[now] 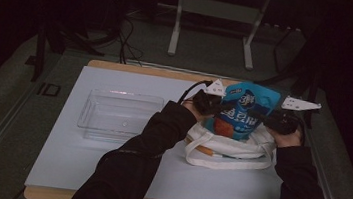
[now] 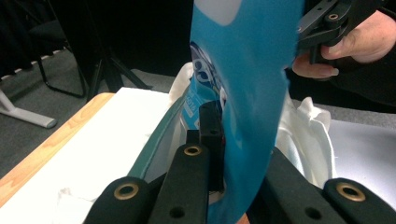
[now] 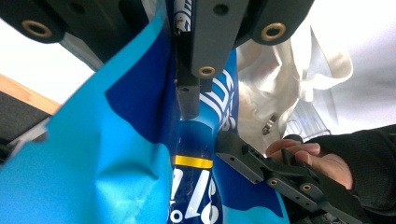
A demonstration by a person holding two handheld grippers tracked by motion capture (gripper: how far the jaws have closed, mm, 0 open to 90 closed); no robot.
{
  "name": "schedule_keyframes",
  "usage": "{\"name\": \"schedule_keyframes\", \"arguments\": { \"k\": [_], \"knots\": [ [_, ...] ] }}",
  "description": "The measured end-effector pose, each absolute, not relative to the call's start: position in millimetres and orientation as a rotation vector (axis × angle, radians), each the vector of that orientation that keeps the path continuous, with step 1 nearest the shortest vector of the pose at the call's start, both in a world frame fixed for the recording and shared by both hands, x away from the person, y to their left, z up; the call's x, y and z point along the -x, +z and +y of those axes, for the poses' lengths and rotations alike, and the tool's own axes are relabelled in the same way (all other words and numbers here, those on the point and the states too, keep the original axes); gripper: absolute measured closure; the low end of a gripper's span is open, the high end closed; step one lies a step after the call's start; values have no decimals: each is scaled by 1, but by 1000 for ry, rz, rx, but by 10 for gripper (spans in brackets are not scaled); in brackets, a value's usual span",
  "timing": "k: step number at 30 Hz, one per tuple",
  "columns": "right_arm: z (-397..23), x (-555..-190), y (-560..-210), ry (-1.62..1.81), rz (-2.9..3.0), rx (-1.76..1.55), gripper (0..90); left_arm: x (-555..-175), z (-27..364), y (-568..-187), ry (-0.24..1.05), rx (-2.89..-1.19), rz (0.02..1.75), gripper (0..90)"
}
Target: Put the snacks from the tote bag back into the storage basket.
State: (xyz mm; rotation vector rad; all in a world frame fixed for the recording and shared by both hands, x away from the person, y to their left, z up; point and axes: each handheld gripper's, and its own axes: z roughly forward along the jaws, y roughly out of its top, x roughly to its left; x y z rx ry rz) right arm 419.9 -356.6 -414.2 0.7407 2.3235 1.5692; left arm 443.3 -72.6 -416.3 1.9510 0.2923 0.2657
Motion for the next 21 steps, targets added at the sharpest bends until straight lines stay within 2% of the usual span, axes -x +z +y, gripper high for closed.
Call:
{"name": "schedule_keyframes", "arguments": {
  "k": [21],
  "knots": [
    [-361, -415, -375, 1585, 2283, -694, 883, -441, -74, -372, 275, -1955, 255, 900]
  ]
}}
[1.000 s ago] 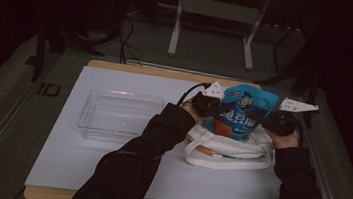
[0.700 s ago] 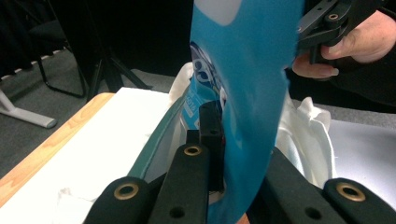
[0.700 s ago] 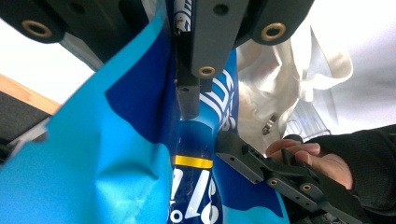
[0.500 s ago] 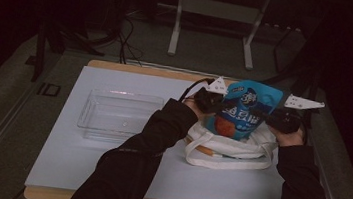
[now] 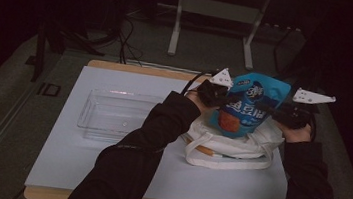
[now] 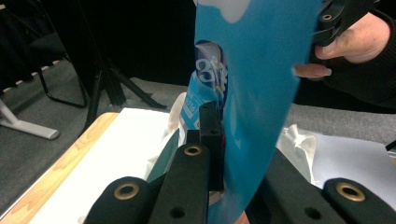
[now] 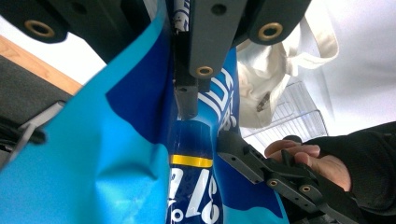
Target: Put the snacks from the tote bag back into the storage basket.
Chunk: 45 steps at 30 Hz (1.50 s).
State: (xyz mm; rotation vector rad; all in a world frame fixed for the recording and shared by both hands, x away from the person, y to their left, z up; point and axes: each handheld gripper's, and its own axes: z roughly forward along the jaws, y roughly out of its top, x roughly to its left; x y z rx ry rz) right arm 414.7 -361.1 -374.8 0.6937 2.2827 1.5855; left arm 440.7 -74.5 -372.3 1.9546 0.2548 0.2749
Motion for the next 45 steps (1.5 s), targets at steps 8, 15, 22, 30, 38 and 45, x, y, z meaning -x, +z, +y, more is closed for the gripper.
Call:
{"name": "schedule_keyframes", "arguments": {
  "k": [8, 15, 22, 30, 38, 45],
  "knots": [
    [-358, -414, -359, 1590, 2275, -671, 885, -439, -70, -354, 288, -1958, 246, 900],
    [-352, -413, -346, 1591, 2278, -634, 885, -435, -62, -341, 296, -1957, 230, 900],
    [-341, -412, -331, 1591, 2283, -594, 885, -432, -50, -328, 292, -1950, 228, 900],
    [-325, -413, -322, 1609, 2295, -562, 886, -429, -31, -318, 300, -1955, 238, 900],
    [-303, -416, -312, 1617, 2311, -522, 886, -426, -9, -308, 317, -1958, 246, 900],
    [-284, -419, -304, 1616, 2327, -487, 886, -423, 11, -301, 327, -1953, 262, 900]
  ]
}}
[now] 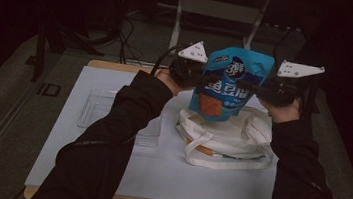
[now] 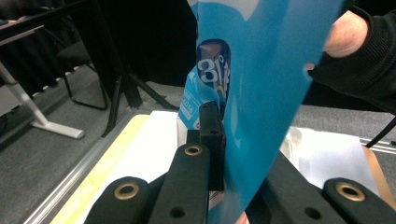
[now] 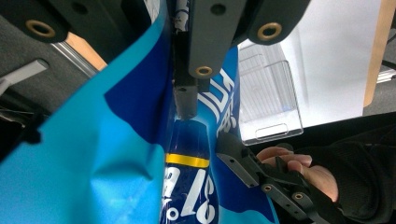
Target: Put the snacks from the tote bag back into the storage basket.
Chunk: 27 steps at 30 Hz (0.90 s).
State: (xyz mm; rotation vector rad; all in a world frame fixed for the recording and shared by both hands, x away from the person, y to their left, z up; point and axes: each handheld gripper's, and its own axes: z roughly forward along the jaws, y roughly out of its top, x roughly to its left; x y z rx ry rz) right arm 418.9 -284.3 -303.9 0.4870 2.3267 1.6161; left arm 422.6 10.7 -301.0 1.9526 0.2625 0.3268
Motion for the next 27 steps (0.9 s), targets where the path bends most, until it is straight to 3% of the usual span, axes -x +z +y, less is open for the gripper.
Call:
{"name": "schedule_keyframes", "arguments": {
  "k": [27],
  "knots": [
    [-207, -432, -291, 1655, 2392, -370, 886, -408, 87, -287, 385, -1966, 331, 900]
  ]
}}
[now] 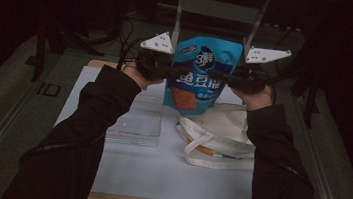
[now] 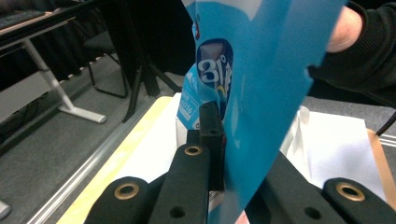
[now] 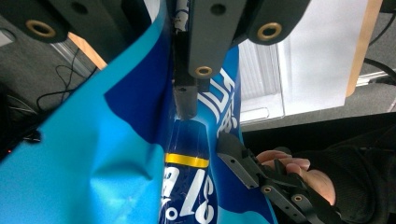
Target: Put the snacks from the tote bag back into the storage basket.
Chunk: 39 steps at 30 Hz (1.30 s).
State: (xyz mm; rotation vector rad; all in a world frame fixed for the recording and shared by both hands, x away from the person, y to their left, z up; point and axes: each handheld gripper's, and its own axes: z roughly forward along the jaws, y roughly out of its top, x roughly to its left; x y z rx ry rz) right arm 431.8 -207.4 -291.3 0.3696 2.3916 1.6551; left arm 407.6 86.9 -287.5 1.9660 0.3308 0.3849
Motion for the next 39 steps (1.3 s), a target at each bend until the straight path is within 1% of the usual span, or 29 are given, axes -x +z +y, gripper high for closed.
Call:
{"name": "schedule_keyframes", "arguments": {
  "k": [20, 39],
  "knots": [
    [-151, -438, -292, 1679, 2436, -286, 886, -396, 142, -288, 410, -1971, 368, 900],
    [-89, -439, -298, 1711, 2480, -202, 886, -381, 204, -291, 424, -1985, 409, 900]
  ]
}}
